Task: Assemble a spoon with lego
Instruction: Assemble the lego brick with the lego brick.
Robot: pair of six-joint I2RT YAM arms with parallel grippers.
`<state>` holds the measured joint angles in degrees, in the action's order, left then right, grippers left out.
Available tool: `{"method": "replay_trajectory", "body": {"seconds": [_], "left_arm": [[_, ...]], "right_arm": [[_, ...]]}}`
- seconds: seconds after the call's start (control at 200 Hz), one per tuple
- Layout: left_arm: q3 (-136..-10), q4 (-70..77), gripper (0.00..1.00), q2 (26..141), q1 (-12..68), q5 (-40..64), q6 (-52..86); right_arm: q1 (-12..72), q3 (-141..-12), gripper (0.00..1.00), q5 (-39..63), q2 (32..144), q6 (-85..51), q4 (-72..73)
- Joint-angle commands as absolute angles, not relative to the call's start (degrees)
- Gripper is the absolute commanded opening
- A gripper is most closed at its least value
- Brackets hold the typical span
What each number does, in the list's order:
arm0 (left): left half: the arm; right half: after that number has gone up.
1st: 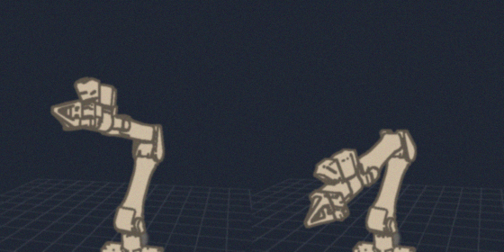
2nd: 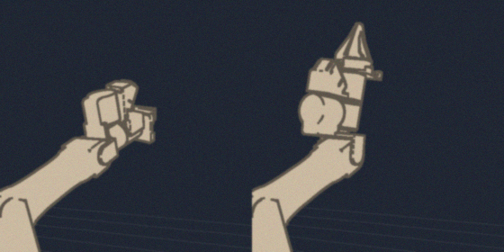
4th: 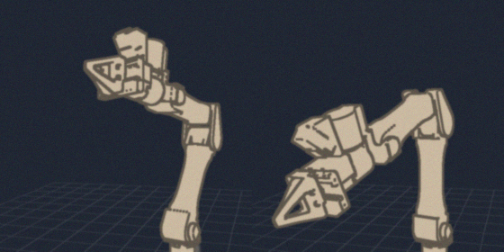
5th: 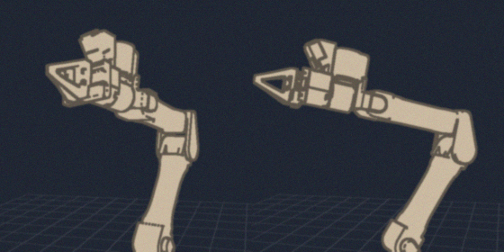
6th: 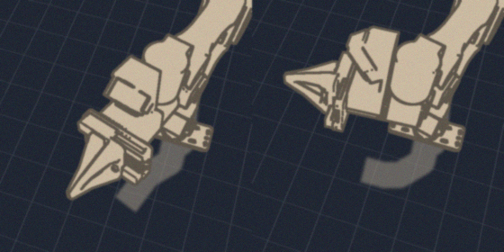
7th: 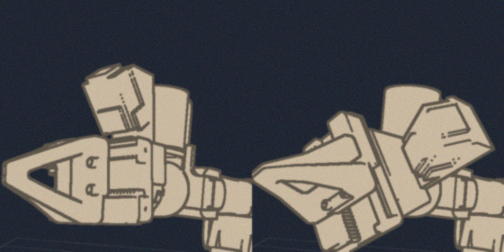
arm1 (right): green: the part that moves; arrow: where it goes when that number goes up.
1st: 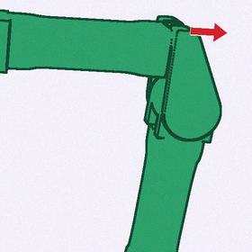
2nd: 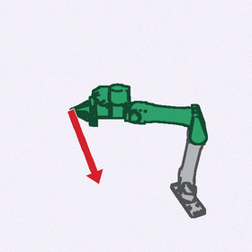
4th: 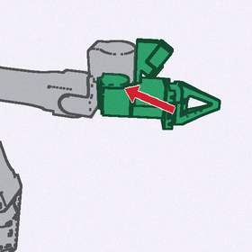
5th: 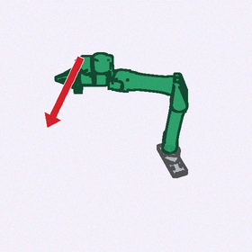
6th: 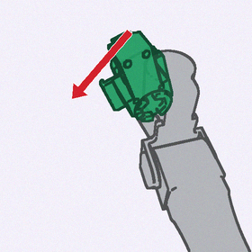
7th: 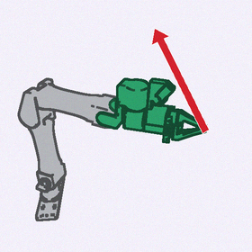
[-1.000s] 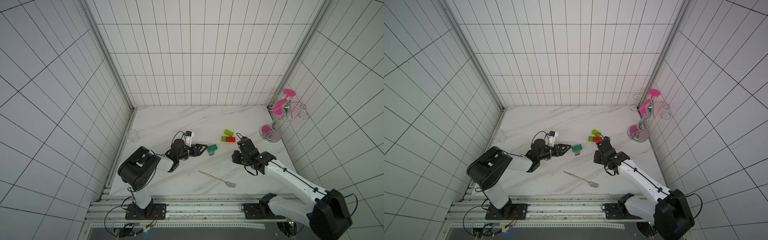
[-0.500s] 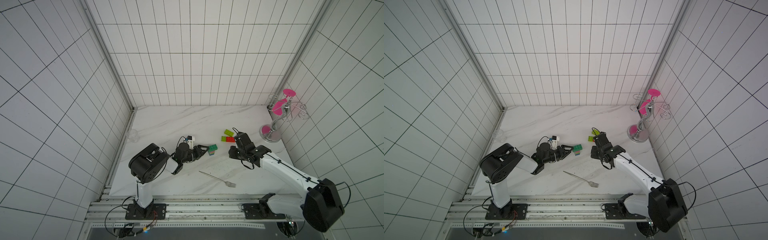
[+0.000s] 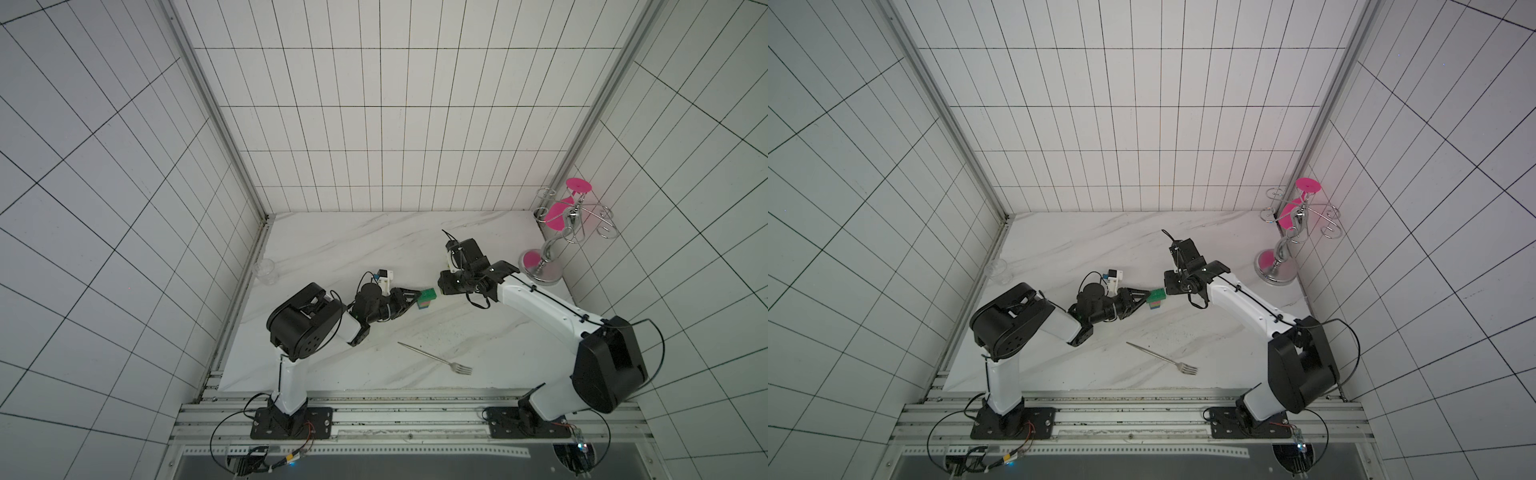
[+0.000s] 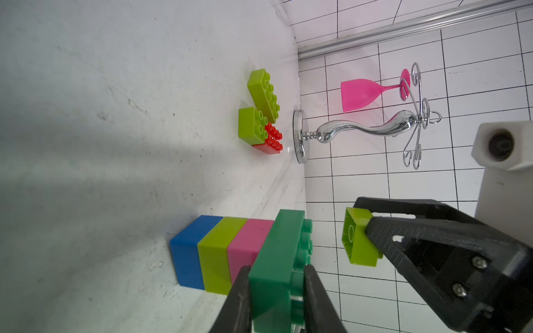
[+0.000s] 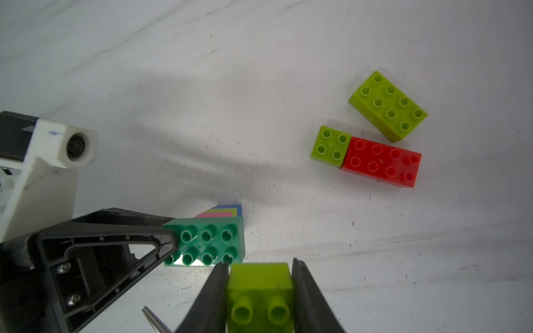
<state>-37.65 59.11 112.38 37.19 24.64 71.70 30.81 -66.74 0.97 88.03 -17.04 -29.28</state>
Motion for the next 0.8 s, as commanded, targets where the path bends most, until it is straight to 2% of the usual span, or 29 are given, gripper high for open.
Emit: {"method": "replay_trajectory", "body": {"seconds": [0.0,0.16,0.795], "left_arm": [[-38.7,55.9,0.23,112.4,37.4,25.4,70.8],[-39.6,54.1,0.23,112.4,37.3,26.3,70.3],[-39.4,54.8,0.22,113.7,36.8,27.9,70.9]], "right_arm": [[32.8,-70.9,0.23,-1.0,90.6,-13.5,-33.7],[33.4,-70.5,0.23,1.2,92.8,-12.5,-31.2],[32.8,-70.1,0.21,-2.8,96.8,-10.4,-29.8]]}}
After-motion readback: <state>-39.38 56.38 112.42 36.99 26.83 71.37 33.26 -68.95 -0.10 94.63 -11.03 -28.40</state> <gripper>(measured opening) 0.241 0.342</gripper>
